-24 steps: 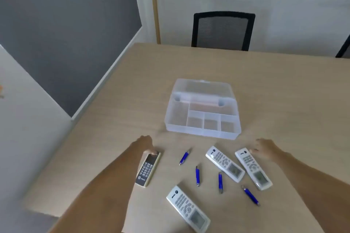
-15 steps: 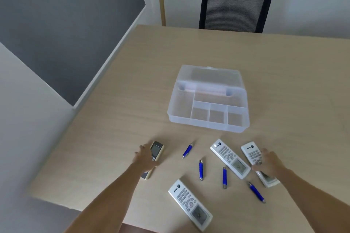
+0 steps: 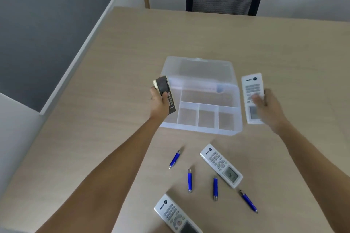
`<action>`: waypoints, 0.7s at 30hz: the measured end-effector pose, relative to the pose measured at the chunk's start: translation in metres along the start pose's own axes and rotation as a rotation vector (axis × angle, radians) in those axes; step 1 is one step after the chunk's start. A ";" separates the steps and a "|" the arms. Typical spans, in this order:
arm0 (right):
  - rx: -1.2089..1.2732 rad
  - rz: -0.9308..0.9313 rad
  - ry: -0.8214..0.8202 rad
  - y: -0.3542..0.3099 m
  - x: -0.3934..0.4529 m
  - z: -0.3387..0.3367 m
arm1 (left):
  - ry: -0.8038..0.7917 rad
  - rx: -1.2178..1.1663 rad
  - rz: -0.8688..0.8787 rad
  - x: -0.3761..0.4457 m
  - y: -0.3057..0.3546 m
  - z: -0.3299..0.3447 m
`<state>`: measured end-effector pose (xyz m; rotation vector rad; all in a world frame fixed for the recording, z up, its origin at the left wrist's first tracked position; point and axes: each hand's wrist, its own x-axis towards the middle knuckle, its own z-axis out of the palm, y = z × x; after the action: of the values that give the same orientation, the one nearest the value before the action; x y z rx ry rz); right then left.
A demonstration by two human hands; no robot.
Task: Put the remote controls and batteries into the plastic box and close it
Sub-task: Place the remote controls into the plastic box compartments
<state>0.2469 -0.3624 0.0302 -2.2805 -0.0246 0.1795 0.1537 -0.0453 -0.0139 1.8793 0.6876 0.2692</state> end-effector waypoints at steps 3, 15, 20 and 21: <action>-0.241 -0.255 -0.147 -0.034 0.035 0.034 | -0.022 0.193 -0.048 0.002 -0.017 0.022; -0.416 -0.181 -0.663 -0.046 0.093 0.138 | -0.156 0.696 -0.196 0.014 -0.045 0.056; -0.470 -0.262 -0.668 -0.043 0.090 0.154 | -0.140 0.782 -0.256 0.014 -0.048 0.060; -0.512 -0.284 -0.681 -0.043 0.087 0.155 | -0.143 0.784 -0.265 0.014 -0.046 0.059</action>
<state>0.3134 -0.2110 -0.0482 -2.5646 -0.8232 0.8698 0.1783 -0.0701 -0.0814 2.4683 1.0244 -0.3590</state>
